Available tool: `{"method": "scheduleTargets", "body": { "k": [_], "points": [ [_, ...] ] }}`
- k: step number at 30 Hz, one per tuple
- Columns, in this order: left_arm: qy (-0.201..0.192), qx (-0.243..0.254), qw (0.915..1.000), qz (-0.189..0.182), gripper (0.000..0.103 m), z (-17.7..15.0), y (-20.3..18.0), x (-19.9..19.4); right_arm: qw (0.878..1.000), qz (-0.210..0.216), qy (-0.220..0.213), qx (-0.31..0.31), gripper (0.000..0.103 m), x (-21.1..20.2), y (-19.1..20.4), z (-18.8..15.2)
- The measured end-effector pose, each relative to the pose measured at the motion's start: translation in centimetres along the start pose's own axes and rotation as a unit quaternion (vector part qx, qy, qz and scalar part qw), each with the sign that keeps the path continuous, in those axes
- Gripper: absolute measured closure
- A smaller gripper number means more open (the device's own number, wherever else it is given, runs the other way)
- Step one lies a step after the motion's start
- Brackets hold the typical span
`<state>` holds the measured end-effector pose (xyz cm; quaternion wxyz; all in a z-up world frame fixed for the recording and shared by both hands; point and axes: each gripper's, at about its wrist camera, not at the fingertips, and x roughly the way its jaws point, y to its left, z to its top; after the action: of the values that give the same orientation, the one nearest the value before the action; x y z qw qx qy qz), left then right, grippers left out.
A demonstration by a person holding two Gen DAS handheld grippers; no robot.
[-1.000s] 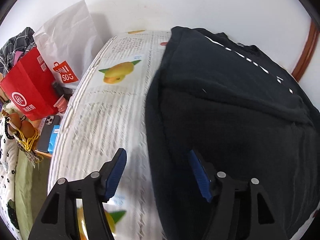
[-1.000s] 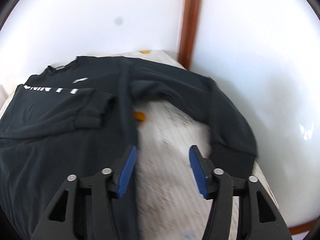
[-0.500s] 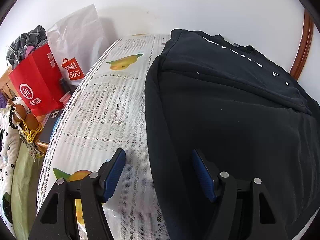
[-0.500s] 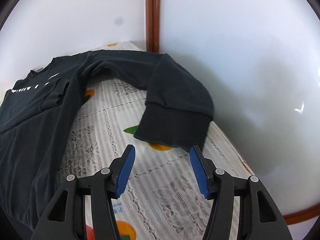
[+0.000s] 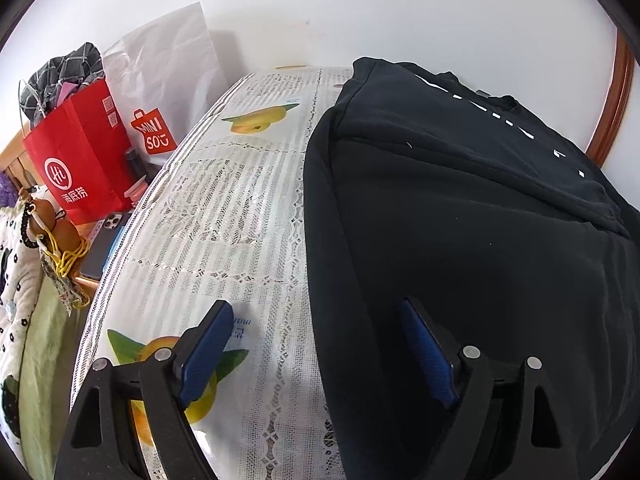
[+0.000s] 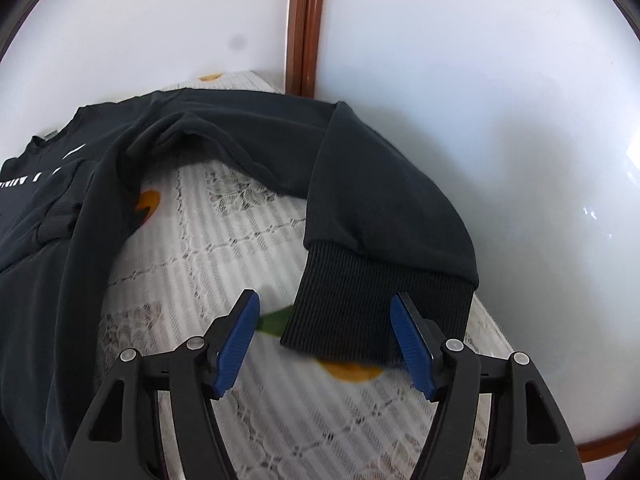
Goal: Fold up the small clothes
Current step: 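Close the right gripper on the plain sleeve cuff, then fold the plain sleeve across the sweatshirt body with the right gripper, then release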
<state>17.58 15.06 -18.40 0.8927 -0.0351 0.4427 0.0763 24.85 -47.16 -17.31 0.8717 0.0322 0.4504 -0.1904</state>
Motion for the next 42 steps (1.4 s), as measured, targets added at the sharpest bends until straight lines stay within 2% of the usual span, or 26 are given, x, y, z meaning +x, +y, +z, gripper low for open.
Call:
{"method": "scheduleTargets", "body": {
  "k": [2, 4, 7, 10, 15, 19, 25, 30, 34, 39, 42],
  "points": [
    [0.000, -0.001, 1.0000, -0.001, 0.017, 0.0, 0.1, 0.0, 1.000, 0.005, -0.001, 0.003, 0.044, 0.1, -0.3, 0.1],
    [0.001, -0.002, 1.0000, -0.002, 0.017, 0.0, 0.1, 0.0, 1.000, 0.003, -0.005, 0.002, 0.082, 0.3, -0.5, 0.4],
    [0.001, -0.003, 1.0000, -0.002, 0.016, 0.0, 0.2, 0.0, 0.999, -0.024, 0.009, -0.036, 0.090, 0.9, 0.0, 1.5],
    [0.001, -0.003, 1.0000, -0.003, 0.016, -0.1, 0.2, 0.0, 0.999, -0.024, 0.013, -0.035, 0.091, -0.1, 0.3, 2.7],
    [0.002, -0.004, 1.0000, 0.002, 0.011, -0.1, 0.3, 0.1, 0.999, -0.011, -0.027, -0.034, 0.092, -4.5, 2.4, 4.8],
    [0.003, -0.002, 1.0000, 0.002, 0.011, -0.1, 0.4, 0.0, 0.995, 0.003, -0.066, -0.069, 0.092, -9.0, 6.0, 6.7],
    [0.028, 0.021, 0.9993, -0.010, 0.011, 0.1, 1.1, -0.4, 0.985, 0.083, -0.102, -0.115, 0.092, -15.2, 13.4, 9.0],
    [0.024, 0.044, 0.9987, -0.009, 0.011, -0.2, 1.7, -0.7, 0.970, 0.146, -0.098, -0.168, 0.092, -17.5, 22.2, 9.3],
    [0.002, 0.053, 0.9985, -0.011, 0.010, -0.7, 1.6, -0.9, 0.955, 0.193, -0.093, -0.206, 0.092, -18.2, 29.6, 8.3],
    [0.007, 0.036, 0.9988, -0.033, 0.006, -0.6, 2.3, -0.4, 0.926, 0.281, -0.091, -0.235, 0.092, -18.5, 38.5, 7.6],
    [0.006, 0.040, 0.9988, -0.029, 0.005, -0.6, 2.1, -0.4, 0.911, 0.334, -0.071, -0.232, 0.092, -17.8, 42.8, 7.7]
  ]
}}
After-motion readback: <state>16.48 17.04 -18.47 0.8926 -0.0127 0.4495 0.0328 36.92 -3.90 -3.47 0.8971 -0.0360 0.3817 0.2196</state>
